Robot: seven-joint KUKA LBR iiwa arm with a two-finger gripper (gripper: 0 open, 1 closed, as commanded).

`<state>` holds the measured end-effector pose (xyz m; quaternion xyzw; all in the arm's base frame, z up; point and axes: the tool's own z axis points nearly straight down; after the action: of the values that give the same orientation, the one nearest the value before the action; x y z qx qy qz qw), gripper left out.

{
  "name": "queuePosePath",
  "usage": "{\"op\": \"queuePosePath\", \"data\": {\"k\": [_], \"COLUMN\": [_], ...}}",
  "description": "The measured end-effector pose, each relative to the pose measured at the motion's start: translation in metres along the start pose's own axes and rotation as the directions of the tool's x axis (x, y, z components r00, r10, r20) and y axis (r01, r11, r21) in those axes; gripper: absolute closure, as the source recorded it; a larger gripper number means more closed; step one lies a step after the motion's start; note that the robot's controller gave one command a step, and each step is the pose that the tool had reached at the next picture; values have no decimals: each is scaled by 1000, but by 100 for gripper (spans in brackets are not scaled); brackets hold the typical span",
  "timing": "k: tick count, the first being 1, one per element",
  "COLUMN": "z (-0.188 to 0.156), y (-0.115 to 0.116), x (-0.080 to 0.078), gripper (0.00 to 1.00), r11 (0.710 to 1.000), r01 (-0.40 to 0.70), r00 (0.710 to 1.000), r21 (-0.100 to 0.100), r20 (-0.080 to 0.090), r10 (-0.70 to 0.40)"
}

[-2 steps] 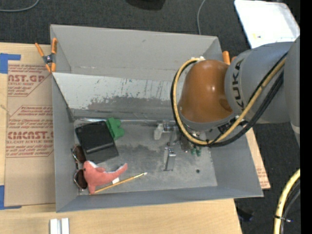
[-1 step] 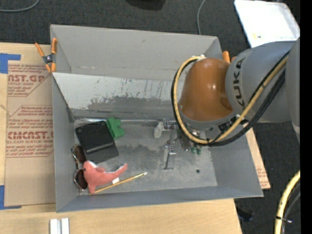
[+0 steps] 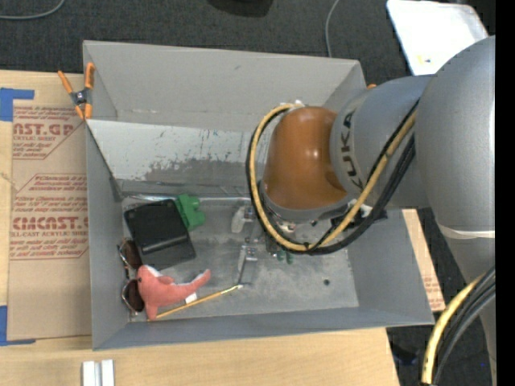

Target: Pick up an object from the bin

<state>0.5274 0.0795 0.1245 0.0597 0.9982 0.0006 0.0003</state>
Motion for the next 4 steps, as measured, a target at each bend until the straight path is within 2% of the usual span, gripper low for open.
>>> {"op": "queuePosePath", "data": {"k": [1, 2, 3, 4], "z": [39, 53, 50, 50], "y": [18, 56, 108, 108], "x": [11, 17, 43, 43], "gripper": [0, 0, 100, 100], "r11": [998, 983, 971, 971], "r01": [66, 185, 240, 241], "r00": [998, 983, 971, 971], "r21": [2, -1, 2, 2], "r20": [3, 3, -2, -2], "r10": [-66, -184, -240, -241]}}
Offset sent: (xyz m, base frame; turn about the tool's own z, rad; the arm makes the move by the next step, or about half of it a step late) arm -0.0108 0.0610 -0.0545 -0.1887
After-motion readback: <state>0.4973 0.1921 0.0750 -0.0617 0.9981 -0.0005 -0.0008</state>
